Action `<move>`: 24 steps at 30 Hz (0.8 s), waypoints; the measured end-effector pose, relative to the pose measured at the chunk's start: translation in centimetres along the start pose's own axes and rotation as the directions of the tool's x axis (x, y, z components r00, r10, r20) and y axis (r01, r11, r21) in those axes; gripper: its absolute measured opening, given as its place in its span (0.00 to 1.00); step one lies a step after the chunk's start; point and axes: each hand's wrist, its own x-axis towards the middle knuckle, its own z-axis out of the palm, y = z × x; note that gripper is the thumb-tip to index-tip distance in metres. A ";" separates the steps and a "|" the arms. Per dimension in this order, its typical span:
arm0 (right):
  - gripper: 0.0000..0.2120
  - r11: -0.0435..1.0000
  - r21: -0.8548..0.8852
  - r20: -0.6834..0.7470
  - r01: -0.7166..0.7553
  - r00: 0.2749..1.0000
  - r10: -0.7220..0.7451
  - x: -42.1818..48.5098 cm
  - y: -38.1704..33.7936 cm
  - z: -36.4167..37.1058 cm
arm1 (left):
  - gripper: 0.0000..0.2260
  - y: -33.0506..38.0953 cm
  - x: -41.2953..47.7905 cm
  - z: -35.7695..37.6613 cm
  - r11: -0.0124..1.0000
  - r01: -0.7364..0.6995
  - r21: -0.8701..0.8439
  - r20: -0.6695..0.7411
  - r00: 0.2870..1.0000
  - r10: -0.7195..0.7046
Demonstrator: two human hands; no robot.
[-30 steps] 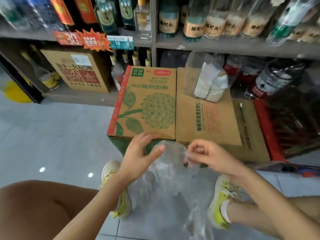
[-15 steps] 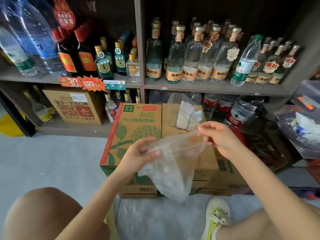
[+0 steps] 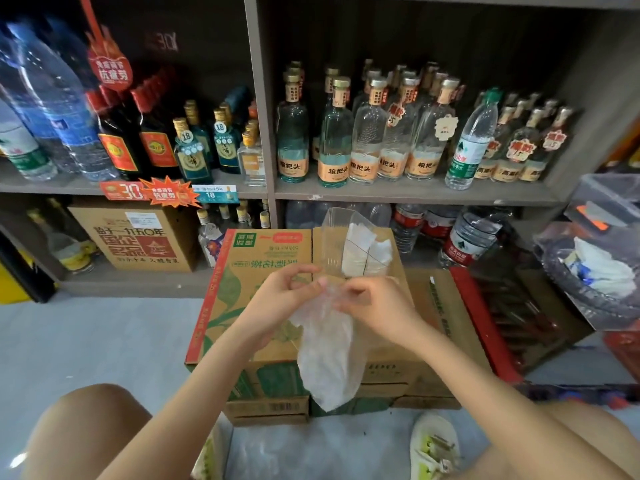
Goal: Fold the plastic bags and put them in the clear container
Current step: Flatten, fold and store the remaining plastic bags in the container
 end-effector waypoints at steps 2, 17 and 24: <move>0.05 0.989 0.140 -0.108 -0.039 0.993 0.055 0.3 0.3 0.0 | 0.24 -0.1 -0.1 -0.1 0.998 0.012 -0.069 0.030 0.999 -0.009; 0.34 0.855 0.490 0.092 -0.169 0.986 0.142 0.7 -2.1 -1.2 | 0.12 -1.6 -0.1 -1.2 0.996 -0.056 -0.076 -0.149 0.988 0.044; 0.04 0.976 0.191 -0.323 0.103 0.946 -0.037 2.5 -2.8 1.3 | 0.12 -1.5 -0.6 -1.6 0.992 -0.114 0.050 -0.187 0.975 0.122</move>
